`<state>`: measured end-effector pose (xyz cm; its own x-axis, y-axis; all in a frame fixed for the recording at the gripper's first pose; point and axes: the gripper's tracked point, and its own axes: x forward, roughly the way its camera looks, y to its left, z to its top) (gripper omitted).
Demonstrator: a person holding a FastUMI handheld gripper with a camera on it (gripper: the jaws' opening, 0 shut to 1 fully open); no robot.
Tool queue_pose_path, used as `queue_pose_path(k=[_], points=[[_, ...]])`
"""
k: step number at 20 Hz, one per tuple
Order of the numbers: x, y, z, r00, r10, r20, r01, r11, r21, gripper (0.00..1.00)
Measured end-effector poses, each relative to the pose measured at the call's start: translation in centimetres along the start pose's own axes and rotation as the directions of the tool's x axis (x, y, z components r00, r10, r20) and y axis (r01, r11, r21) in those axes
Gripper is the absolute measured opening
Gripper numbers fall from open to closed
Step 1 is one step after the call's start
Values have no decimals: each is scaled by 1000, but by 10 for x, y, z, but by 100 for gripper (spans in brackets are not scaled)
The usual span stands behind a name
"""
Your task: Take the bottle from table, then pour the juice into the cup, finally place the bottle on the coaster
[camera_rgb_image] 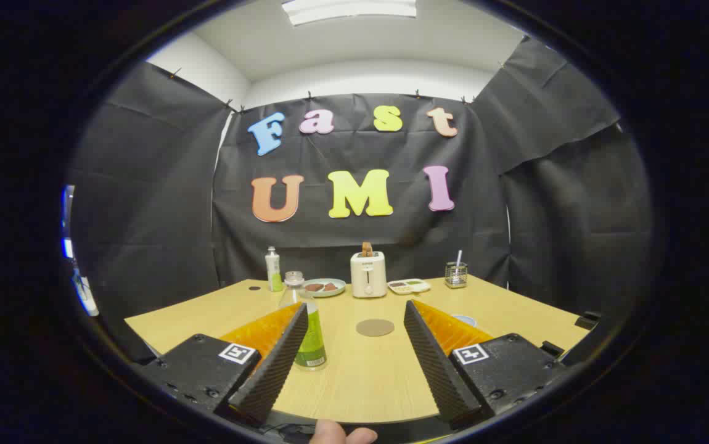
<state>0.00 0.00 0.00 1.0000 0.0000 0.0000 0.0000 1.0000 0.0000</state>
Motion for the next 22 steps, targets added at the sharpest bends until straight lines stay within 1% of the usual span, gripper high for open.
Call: queue_pose_path(k=[17, 22], points=[[3, 0, -2, 1000, -6, 4, 6, 1000, -14, 100], [6, 4, -2, 1000, 5, 9, -5, 1000, -25, 100]])
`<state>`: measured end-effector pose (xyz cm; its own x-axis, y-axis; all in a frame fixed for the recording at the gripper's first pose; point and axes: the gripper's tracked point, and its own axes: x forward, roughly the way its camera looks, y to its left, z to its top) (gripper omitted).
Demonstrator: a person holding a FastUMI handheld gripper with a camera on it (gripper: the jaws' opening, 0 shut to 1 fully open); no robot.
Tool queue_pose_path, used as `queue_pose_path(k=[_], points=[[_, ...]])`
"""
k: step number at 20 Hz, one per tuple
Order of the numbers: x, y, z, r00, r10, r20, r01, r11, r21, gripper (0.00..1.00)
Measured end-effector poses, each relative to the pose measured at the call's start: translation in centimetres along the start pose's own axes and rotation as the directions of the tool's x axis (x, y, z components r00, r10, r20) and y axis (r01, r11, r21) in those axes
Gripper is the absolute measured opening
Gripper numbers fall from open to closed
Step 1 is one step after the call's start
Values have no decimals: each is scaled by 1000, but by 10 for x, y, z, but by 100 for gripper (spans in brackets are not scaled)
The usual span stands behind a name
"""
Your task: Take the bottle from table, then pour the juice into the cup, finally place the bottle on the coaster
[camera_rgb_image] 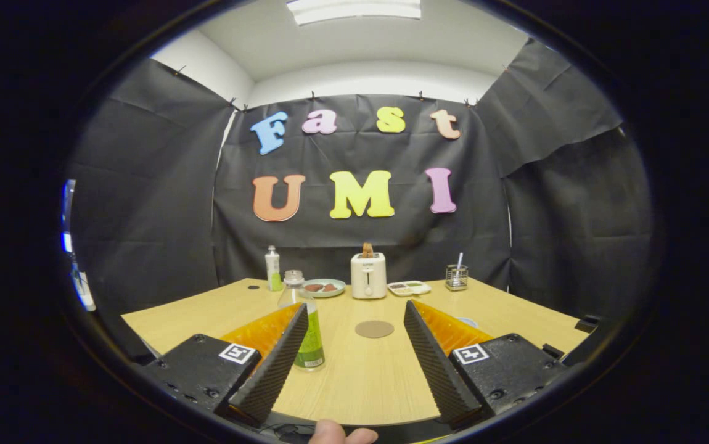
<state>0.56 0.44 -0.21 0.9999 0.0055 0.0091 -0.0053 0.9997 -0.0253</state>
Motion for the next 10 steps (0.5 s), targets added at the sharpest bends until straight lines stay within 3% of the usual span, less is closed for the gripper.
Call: queue_pose_path(k=[10], points=[[12, 11, -11, 1000, 5, -22, -5, 1000, -17, 100]])
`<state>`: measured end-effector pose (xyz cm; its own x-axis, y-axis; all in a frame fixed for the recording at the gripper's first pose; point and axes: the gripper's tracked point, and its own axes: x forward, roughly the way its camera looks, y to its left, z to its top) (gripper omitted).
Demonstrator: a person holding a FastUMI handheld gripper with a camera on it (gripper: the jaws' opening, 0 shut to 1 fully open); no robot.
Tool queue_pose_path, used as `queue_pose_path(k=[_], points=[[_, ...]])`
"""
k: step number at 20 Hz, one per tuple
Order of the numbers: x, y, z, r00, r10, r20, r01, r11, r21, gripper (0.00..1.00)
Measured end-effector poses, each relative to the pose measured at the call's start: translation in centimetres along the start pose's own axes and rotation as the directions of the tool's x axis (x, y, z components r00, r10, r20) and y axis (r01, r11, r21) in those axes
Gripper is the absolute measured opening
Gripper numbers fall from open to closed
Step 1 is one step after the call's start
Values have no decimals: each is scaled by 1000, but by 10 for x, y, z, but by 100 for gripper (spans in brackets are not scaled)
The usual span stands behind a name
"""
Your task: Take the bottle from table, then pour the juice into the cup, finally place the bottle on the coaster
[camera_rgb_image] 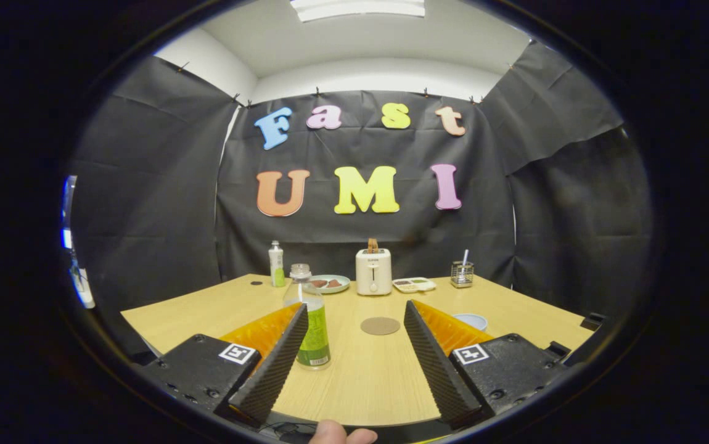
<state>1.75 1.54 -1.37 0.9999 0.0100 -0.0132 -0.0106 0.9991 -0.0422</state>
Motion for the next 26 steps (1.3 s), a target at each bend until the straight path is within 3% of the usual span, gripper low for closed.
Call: queue_pose_path(k=[11, 26], points=[[50, 48, -43, 995, 23, -94, -24, 1000, -11, 100], [114, 68, -82, 971, -14, -238, 3, 999, -47, 100]])
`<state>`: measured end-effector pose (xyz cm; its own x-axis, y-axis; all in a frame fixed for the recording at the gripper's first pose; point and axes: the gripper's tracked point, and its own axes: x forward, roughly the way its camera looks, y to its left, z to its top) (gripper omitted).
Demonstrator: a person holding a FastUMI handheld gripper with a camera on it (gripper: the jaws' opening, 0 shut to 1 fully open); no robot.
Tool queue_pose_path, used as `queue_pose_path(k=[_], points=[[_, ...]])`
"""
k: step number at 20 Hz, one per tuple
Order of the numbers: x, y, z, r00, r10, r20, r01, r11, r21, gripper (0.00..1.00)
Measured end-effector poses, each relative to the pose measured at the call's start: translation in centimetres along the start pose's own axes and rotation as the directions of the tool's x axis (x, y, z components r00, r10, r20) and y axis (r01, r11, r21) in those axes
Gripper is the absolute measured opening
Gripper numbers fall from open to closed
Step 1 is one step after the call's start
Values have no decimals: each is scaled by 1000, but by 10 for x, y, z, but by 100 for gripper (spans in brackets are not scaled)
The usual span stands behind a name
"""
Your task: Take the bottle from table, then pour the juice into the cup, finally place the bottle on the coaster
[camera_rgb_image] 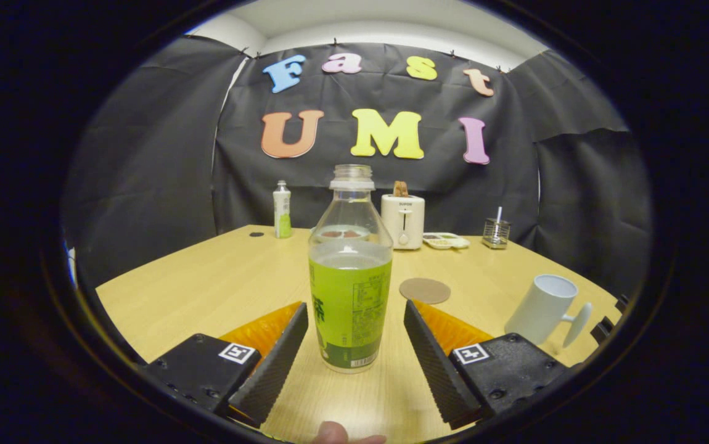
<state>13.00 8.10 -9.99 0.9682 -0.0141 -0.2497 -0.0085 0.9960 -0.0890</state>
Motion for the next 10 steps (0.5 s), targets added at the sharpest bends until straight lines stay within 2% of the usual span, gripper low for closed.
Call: queue_pose_path(k=[4, 10], points=[[11, 4, -3, 1000, 7, -30, -7, 1000, 9, 100], [13, 6, -3, 998, 11, -59, -10, 1000, 14, 84]])
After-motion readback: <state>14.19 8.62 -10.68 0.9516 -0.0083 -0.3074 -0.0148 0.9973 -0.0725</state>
